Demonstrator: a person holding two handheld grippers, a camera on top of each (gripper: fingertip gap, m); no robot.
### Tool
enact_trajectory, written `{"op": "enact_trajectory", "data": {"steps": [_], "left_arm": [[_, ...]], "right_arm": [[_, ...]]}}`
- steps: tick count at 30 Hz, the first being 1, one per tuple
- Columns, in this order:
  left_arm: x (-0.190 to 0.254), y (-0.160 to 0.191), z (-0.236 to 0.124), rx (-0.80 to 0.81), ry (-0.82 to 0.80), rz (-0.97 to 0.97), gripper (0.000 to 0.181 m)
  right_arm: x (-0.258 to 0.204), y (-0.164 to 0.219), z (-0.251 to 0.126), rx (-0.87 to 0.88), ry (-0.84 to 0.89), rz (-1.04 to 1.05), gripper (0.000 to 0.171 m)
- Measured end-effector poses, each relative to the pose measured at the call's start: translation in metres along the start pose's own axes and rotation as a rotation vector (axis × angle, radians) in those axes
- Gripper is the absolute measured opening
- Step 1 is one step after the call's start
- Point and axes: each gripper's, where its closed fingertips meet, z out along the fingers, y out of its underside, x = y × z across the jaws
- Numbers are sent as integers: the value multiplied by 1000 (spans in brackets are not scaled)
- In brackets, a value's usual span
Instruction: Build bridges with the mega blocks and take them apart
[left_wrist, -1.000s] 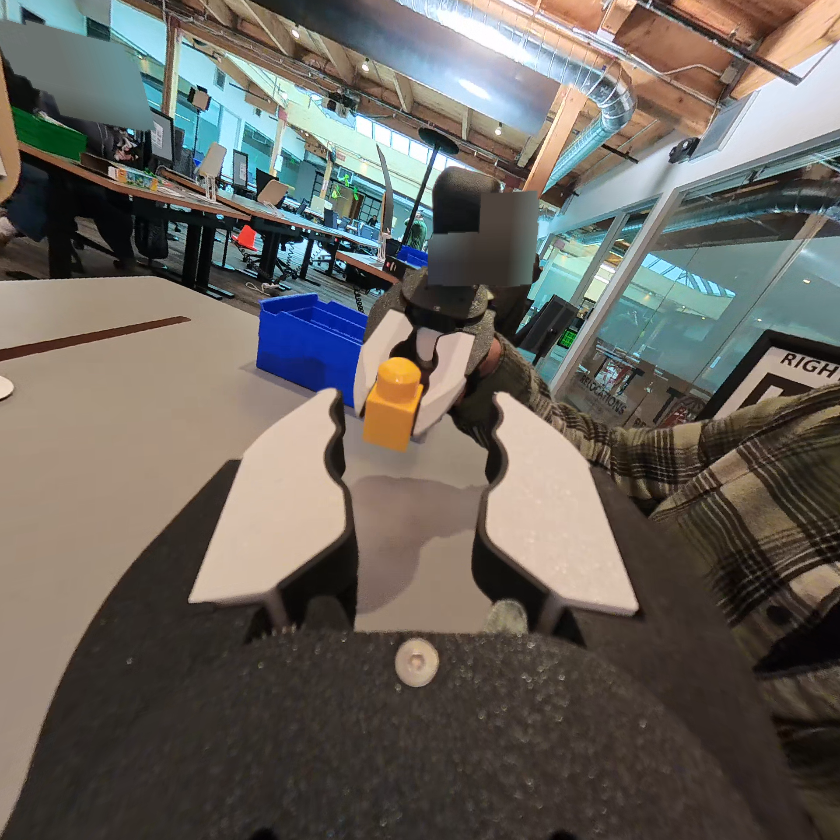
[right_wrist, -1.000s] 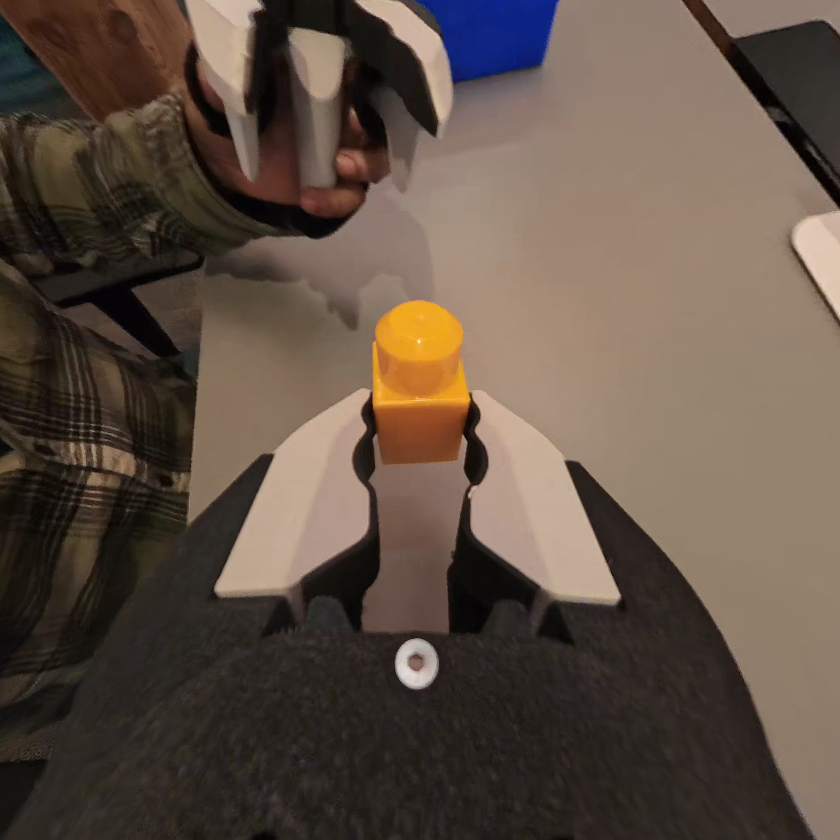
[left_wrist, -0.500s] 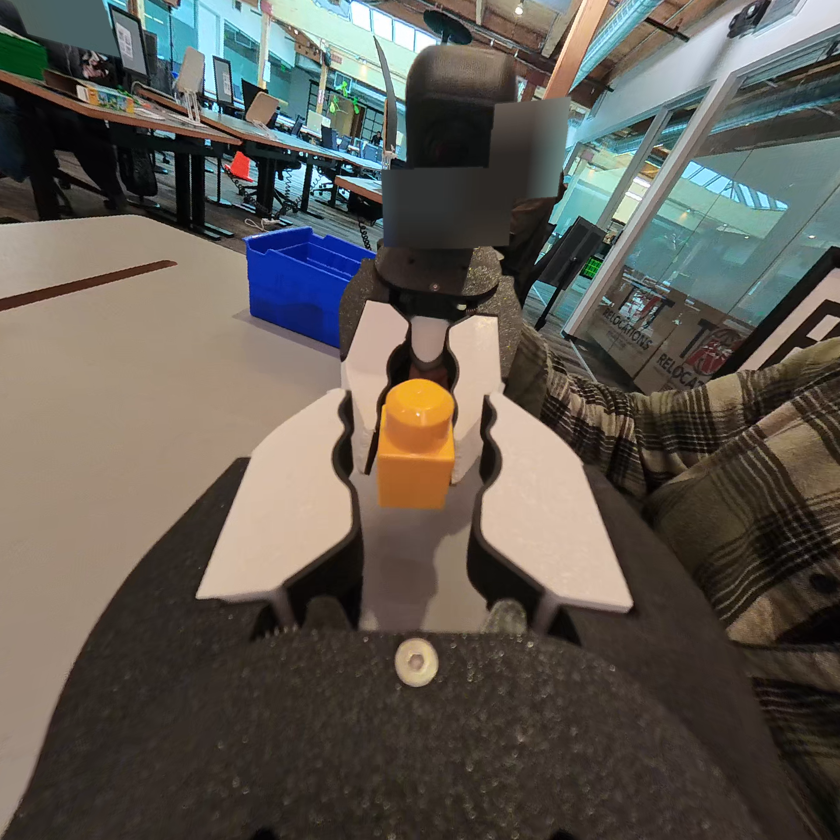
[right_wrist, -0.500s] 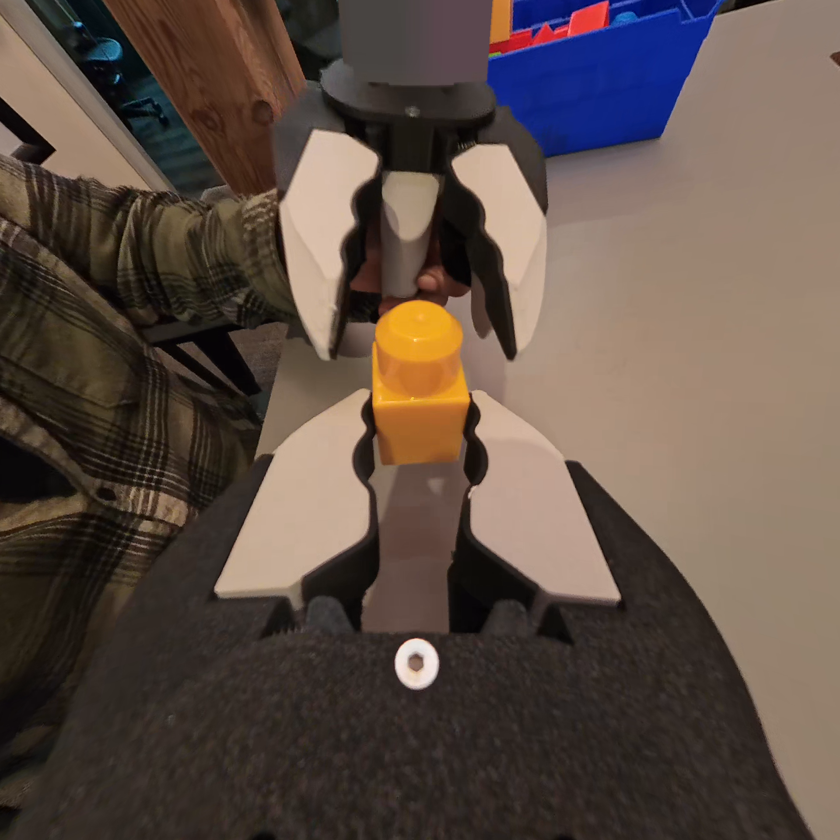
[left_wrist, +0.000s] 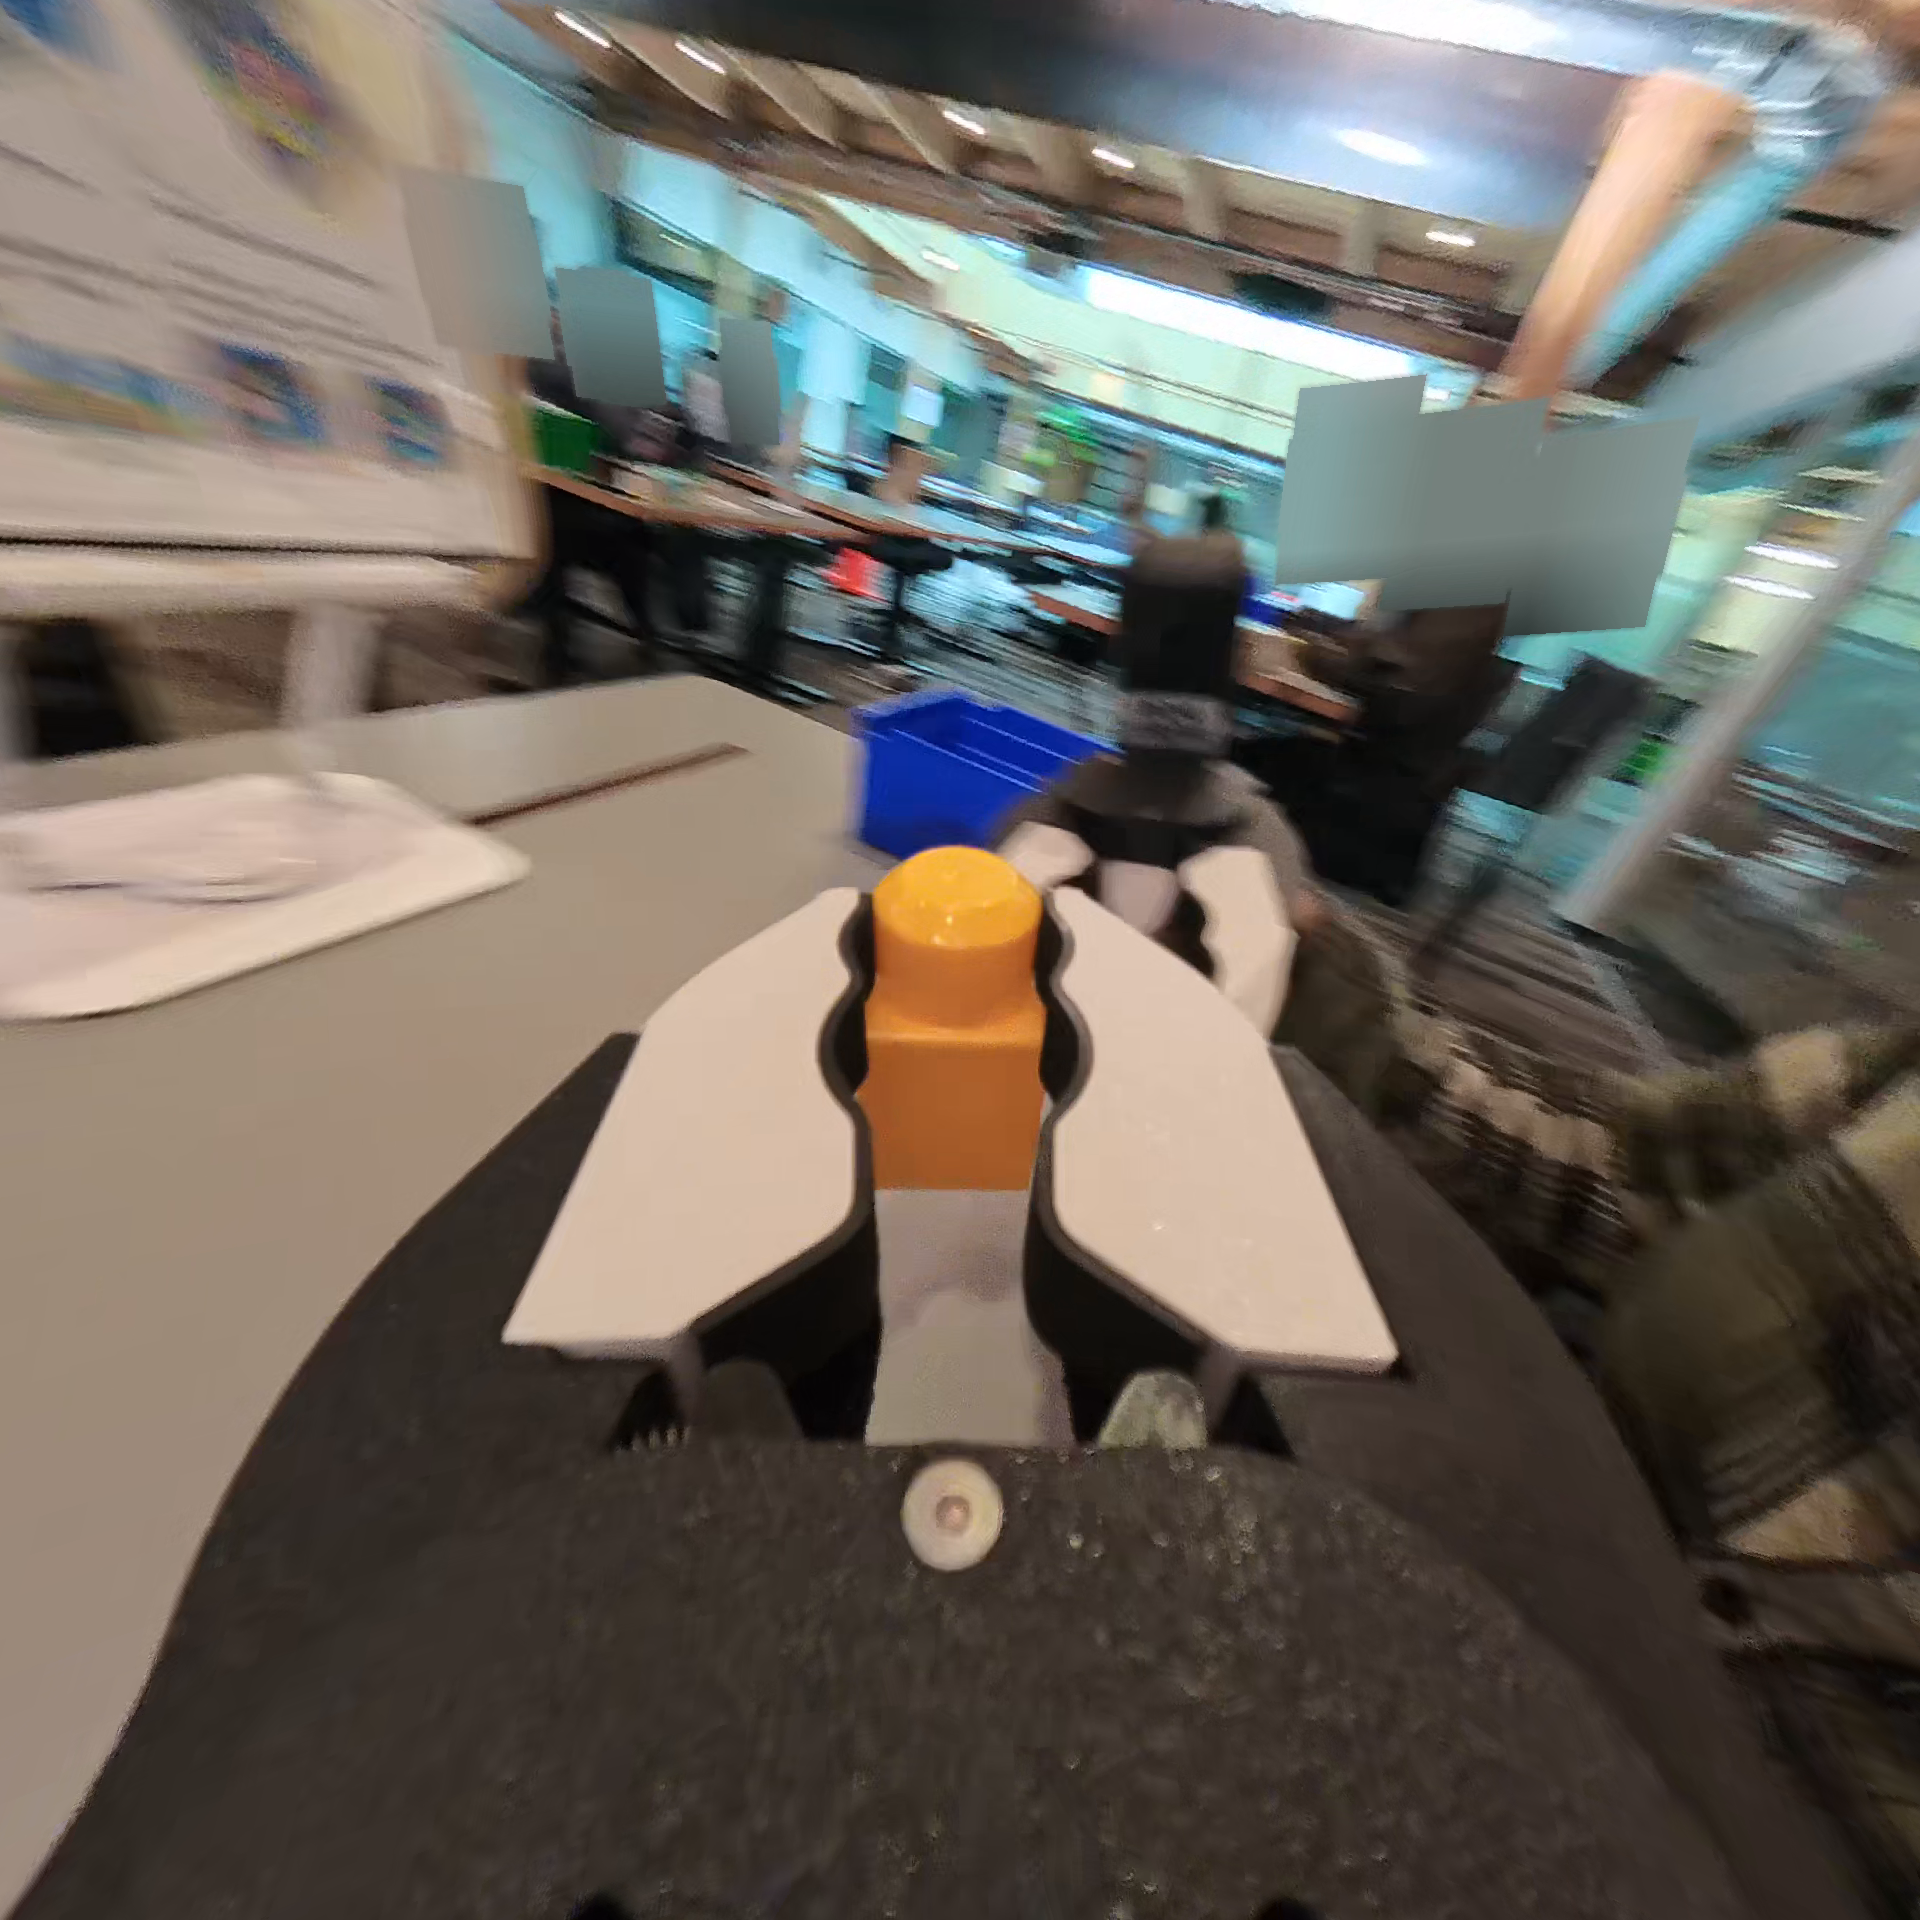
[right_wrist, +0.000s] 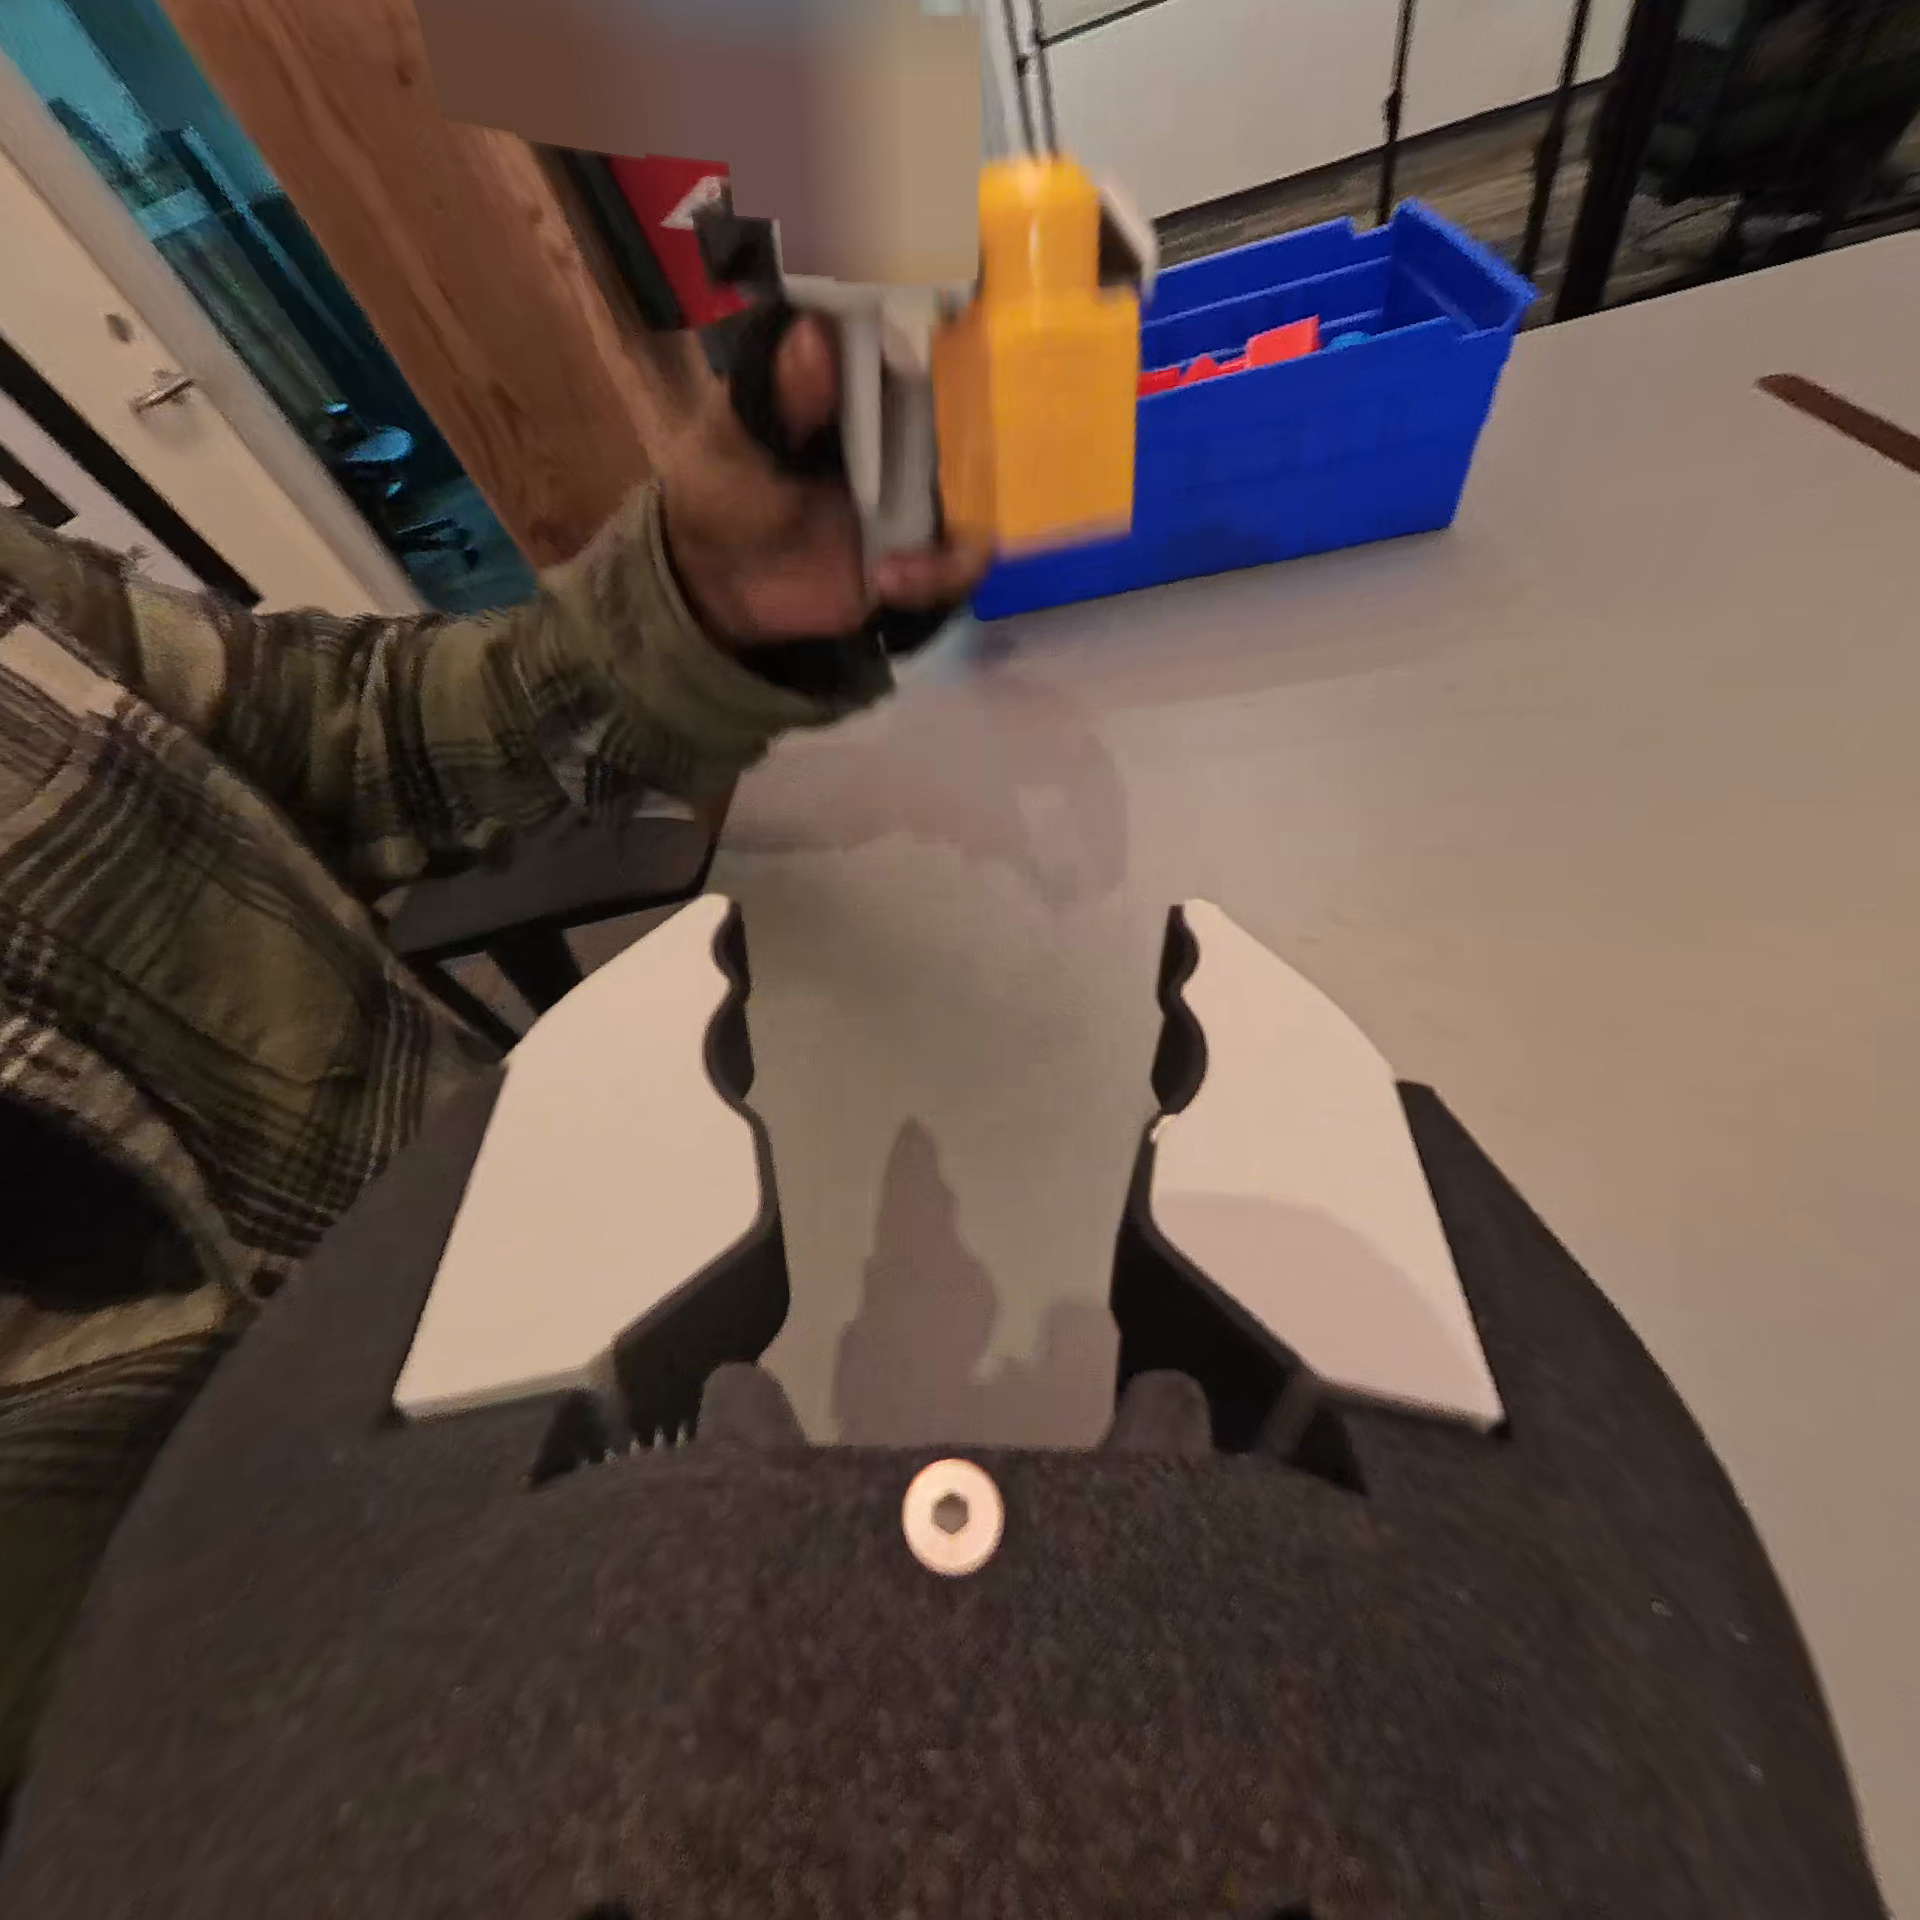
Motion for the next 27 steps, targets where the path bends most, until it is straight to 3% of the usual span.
{"op": "enact_trajectory", "data": {"steps": [2, 5, 8, 11, 17, 19, 23, 27], "left_arm": [[-47, -30, -63, 16, -262, 70, 29], [-121, -52, -161, -100, -602, 105, 30], [-180, -50, -232, -159, -764, -28, 30], [-220, -28, -267, -190, -817, -177, 30], [-252, 4, -295, -228, -917, -258, 31], [-254, 2, -300, -213, -951, -265, 46], [-236, -35, -291, -120, -953, -170, 69], [-186, -79, -236, -51, -828, -34, 75]], "right_arm": [[5, 2, -7, 12, 67, 0, 87], [11, 6, -16, 26, 144, 0, 92], [12, 8, -21, 64, 192, -10, 92], [15, 10, -27, 100, 249, -18, 92], [13, 17, -31, 60, 266, -2, 95], [13, 19, -30, 63, 266, 6, 96], [12, 20, -29, 51, 269, 3, 97], [9, 16, -40, 27, 314, -13, 95]]}}
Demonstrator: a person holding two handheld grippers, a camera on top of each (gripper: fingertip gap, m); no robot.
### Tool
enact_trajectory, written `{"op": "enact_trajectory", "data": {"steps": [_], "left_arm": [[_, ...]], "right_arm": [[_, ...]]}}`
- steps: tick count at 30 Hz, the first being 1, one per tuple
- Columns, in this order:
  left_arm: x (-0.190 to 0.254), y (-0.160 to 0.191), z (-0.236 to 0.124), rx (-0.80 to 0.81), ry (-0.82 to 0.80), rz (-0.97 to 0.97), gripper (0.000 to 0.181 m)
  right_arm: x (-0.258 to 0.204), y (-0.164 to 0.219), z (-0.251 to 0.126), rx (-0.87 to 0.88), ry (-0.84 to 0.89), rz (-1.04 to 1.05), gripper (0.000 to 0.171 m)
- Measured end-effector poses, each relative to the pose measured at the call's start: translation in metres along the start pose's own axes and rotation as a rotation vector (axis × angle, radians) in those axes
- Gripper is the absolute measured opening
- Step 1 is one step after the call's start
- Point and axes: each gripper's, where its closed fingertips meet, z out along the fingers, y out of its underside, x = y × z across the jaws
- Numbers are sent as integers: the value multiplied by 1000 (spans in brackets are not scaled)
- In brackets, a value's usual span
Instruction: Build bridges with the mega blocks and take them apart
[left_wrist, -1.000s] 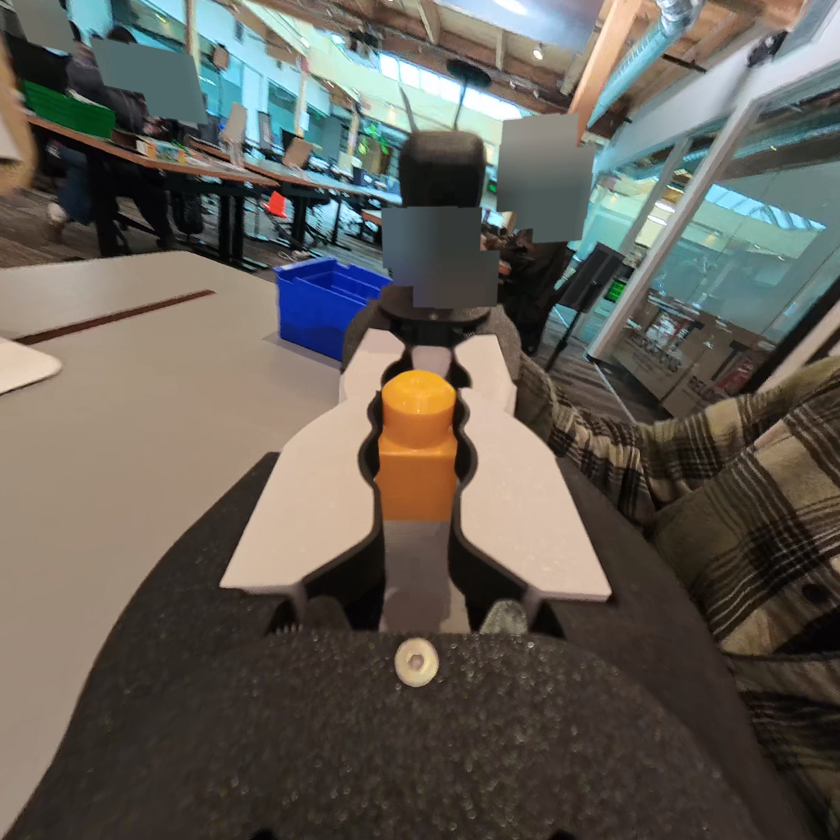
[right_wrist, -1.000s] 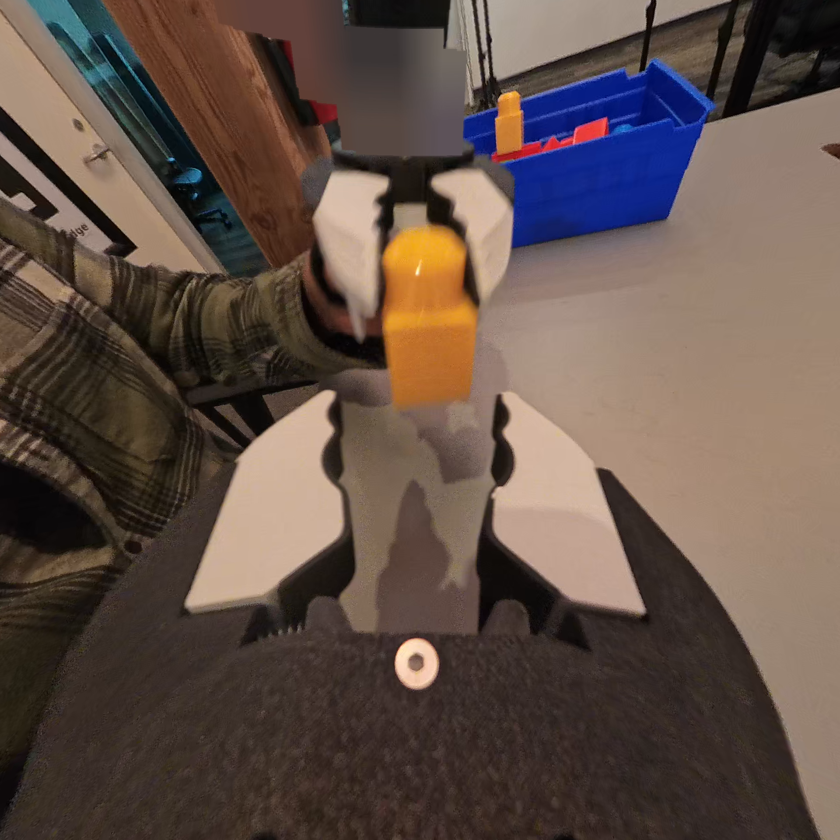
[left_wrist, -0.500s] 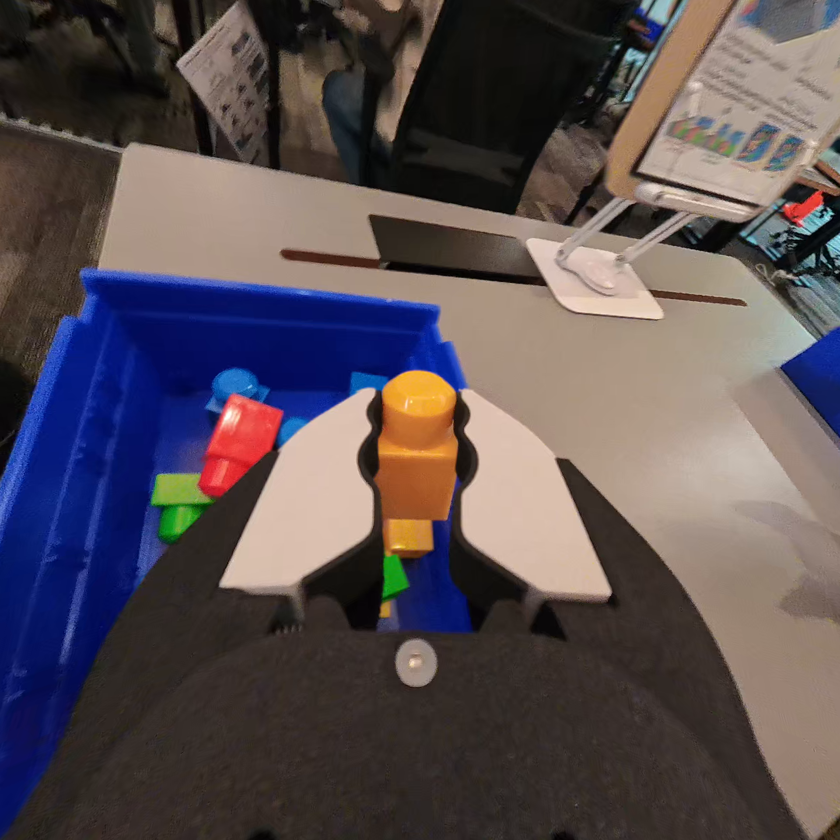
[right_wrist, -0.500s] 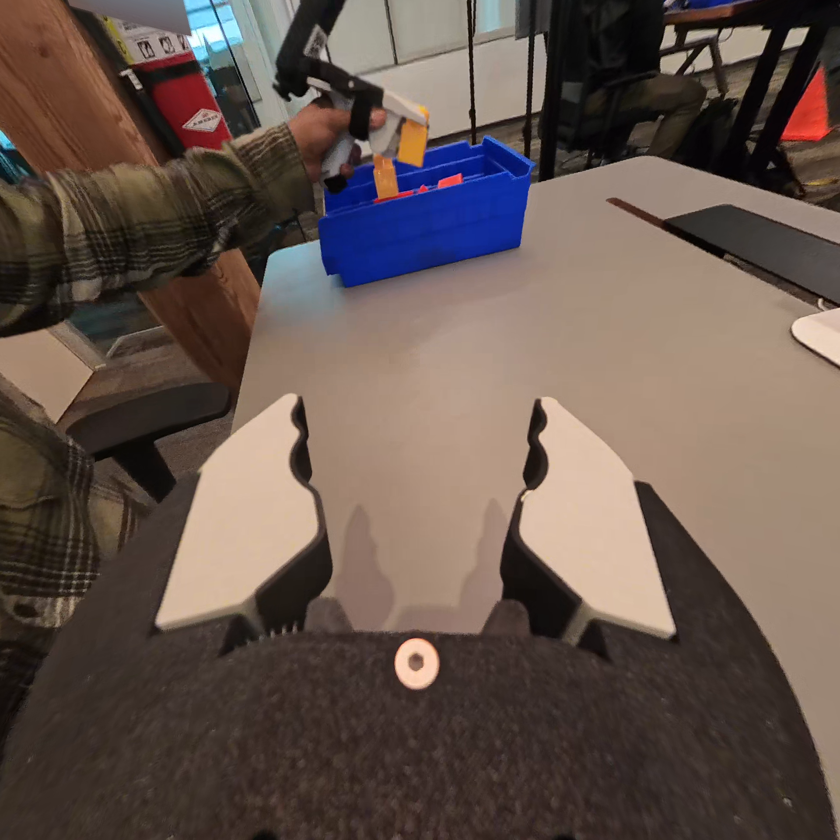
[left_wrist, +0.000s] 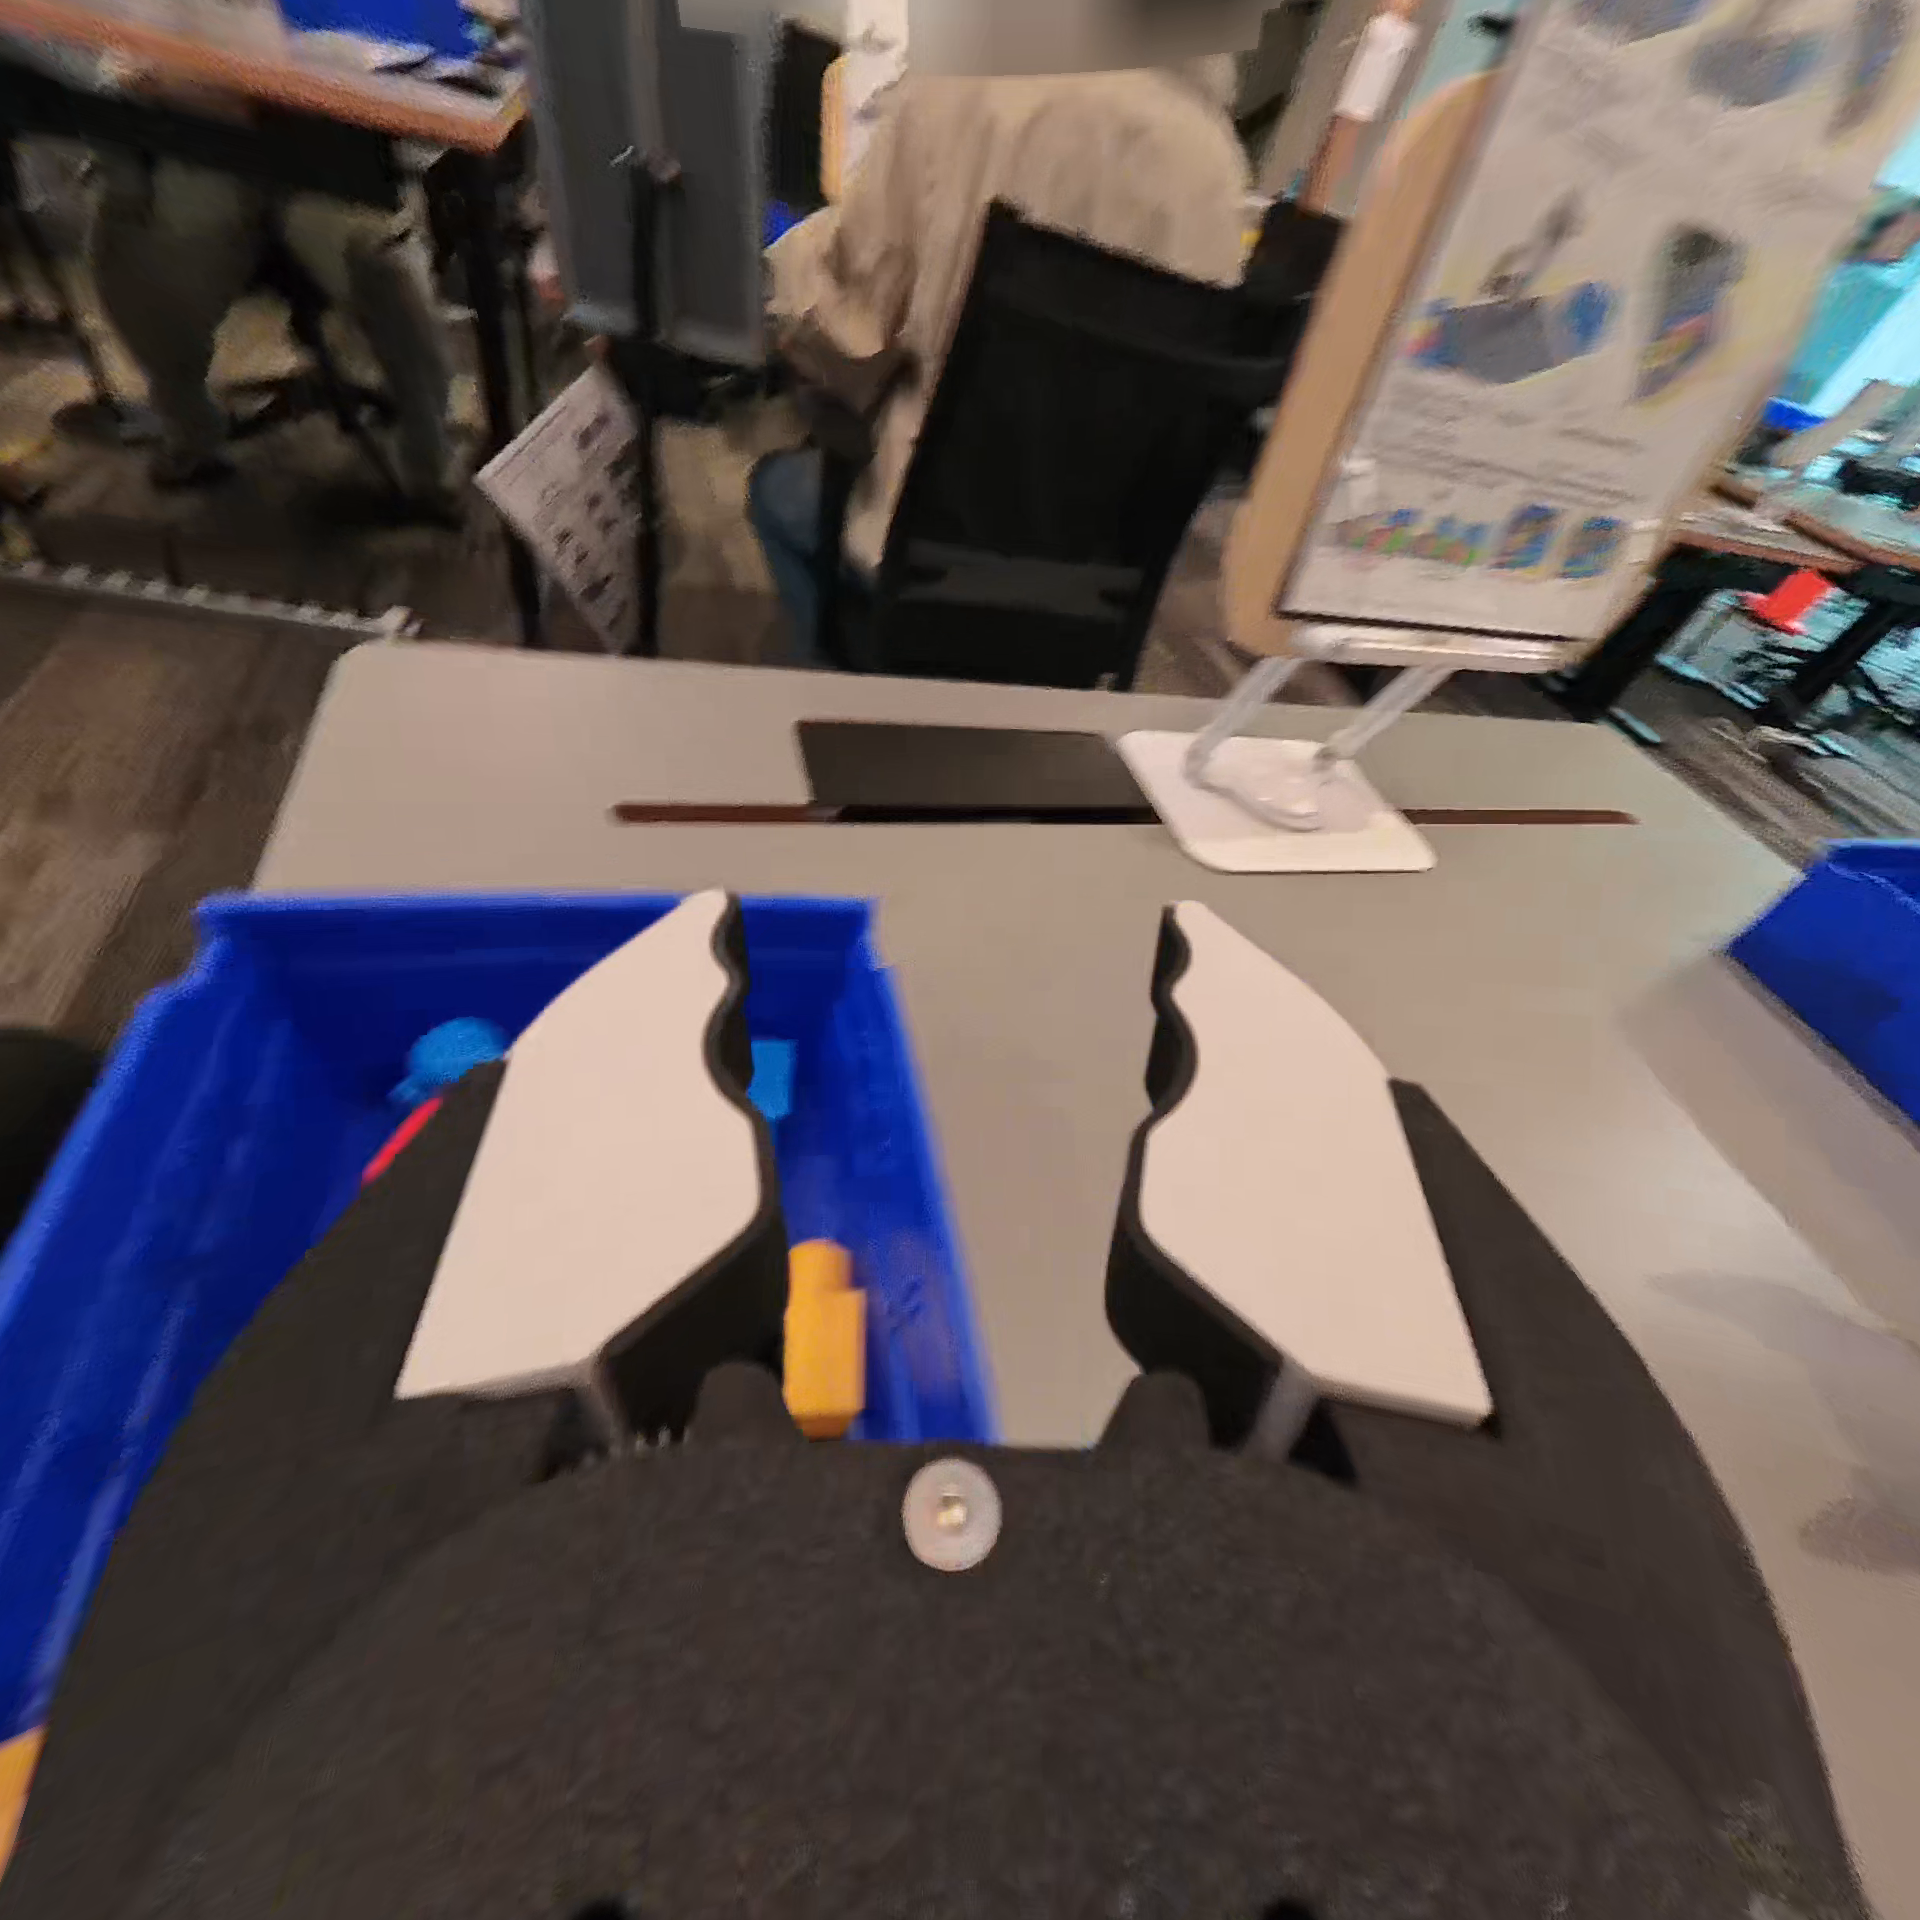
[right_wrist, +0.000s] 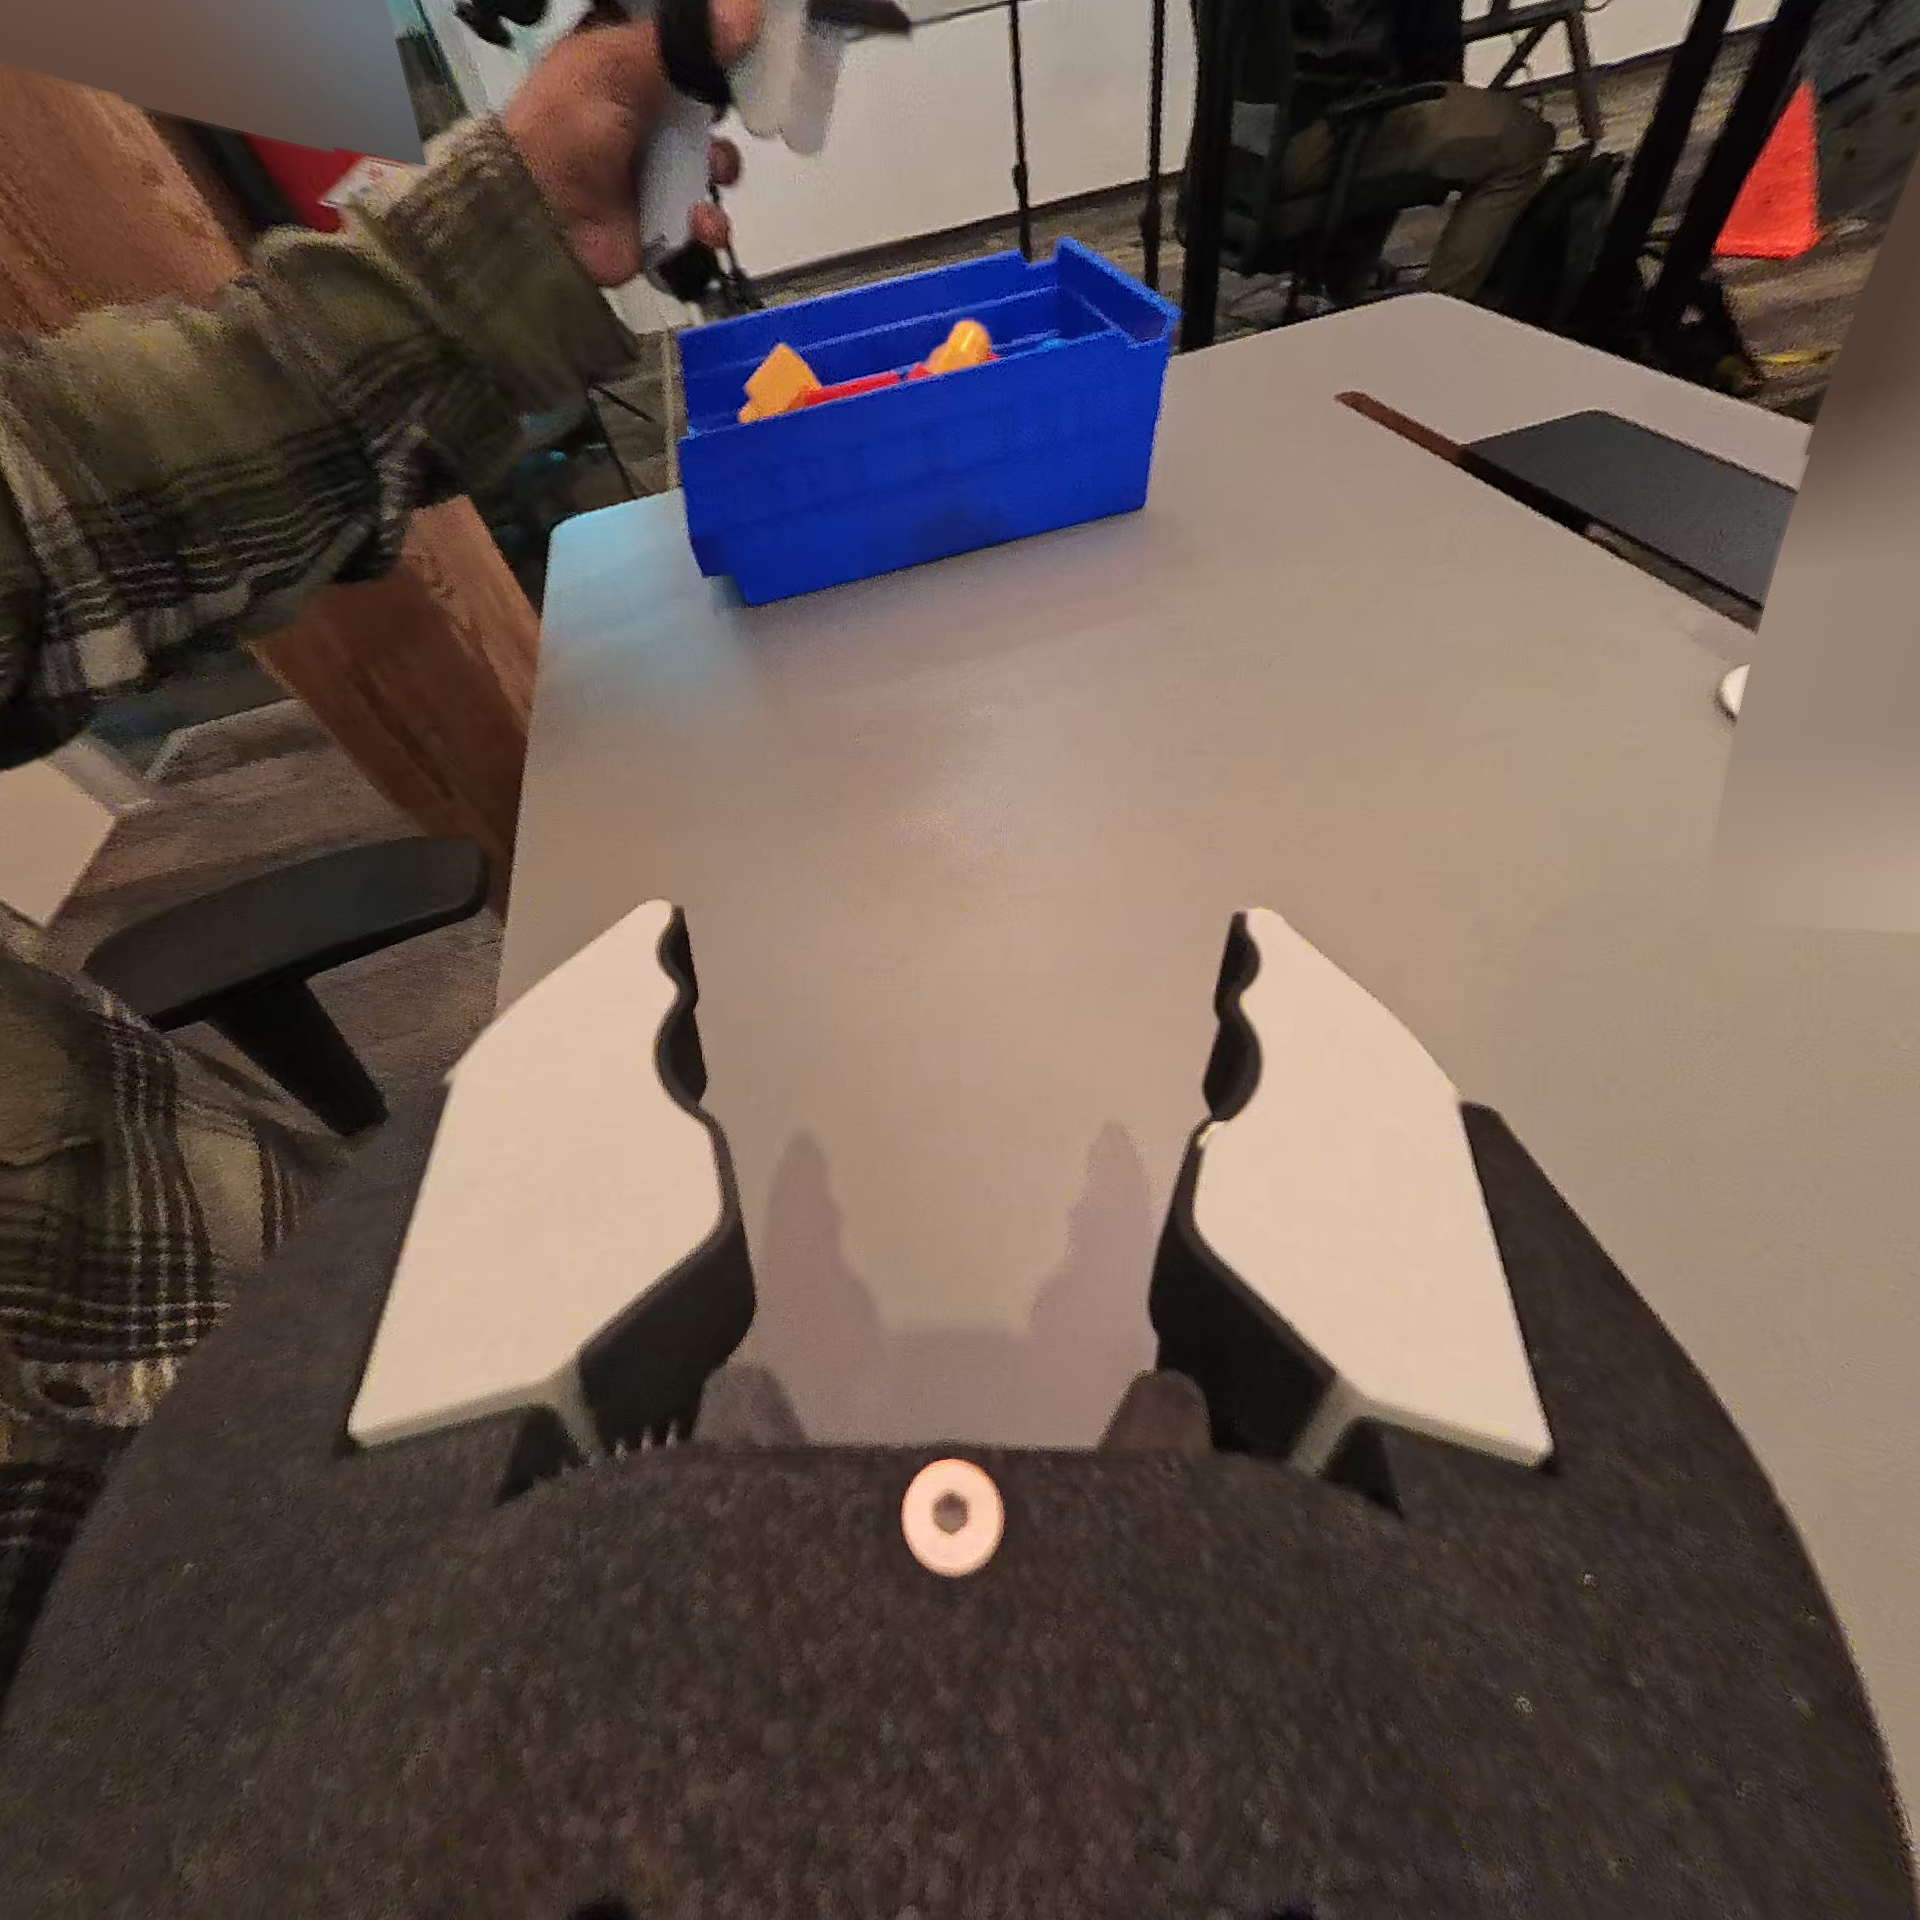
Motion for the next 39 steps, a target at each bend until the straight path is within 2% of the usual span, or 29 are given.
{"op": "enact_trajectory", "data": {"steps": [2, 5, 9, 13, 16, 19, 25, 29, 33, 39], "left_arm": [[55, -8, 3, 13, 106, 59, 76], [146, 1, 3, 21, 305, 131, 75], [246, 46, -5, -34, 587, 152, 72], [300, 89, -12, -88, 785, 68, 69], [321, 108, -12, -131, 886, -15, 66], [333, 117, -9, -158, 914, -47, 66], [348, 120, -8, -189, 926, -50, 66], [350, 120, -9, -203, 905, -41, 66], [350, 121, -9, -215, 889, -35, 65], [351, 120, 0, -224, 887, -50, 65]], "right_arm": [[3, -5, -16, -1, 54, -8, 95], [12, -9, -60, -39, 137, -10, 92], [45, -2, -159, -195, 345, -43, 86], [101, 17, -273, -348, 551, 8, 72], [133, 32, -319, -403, 569, 18, 64], [158, 54, -331, -454, 516, 2, 62], [199, 95, -308, -550, 379, -9, 63], [233, 114, -307, -615, 438, 93, 70], [237, 121, -302, -570, 392, 206, 63], [238, 149, -293, -628, 476, 324, 78]]}}
